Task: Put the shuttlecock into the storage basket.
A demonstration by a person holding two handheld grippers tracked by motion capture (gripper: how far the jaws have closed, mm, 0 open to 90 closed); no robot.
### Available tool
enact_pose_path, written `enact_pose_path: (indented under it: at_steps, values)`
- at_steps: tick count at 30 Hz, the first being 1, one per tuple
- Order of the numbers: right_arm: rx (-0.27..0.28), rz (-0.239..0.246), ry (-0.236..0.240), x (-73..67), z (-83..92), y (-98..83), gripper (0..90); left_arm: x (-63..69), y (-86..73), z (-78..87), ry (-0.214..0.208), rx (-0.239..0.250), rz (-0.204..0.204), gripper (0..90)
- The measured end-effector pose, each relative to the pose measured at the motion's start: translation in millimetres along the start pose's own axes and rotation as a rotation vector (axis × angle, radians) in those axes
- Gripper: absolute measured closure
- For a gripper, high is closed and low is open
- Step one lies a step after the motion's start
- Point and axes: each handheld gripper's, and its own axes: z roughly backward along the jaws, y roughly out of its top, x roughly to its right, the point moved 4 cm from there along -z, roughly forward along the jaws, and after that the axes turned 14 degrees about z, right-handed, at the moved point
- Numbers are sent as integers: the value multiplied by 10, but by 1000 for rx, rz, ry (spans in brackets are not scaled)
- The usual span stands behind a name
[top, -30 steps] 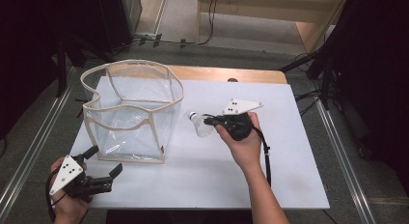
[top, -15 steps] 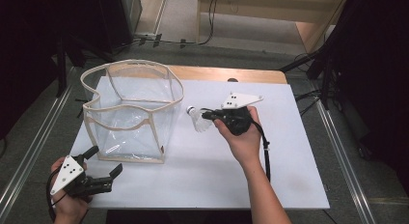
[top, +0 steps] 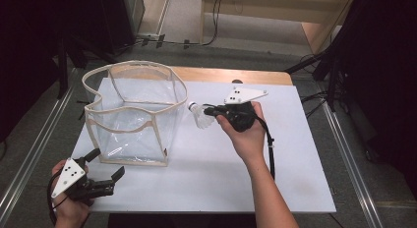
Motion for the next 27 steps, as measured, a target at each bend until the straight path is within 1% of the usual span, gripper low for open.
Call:
enact_pose_path:
  at_steps: [11,16,27]
  values:
    - [11,11,-10,52,38,113,877,-2,-1,-1,-3,0,1,0]
    - [21,13,-24,77,60,161,877,-2,2,2,-2,0,2,0]
    - [35,27,-24,115,72,278,877,5,9,3,-3,5,3,0]
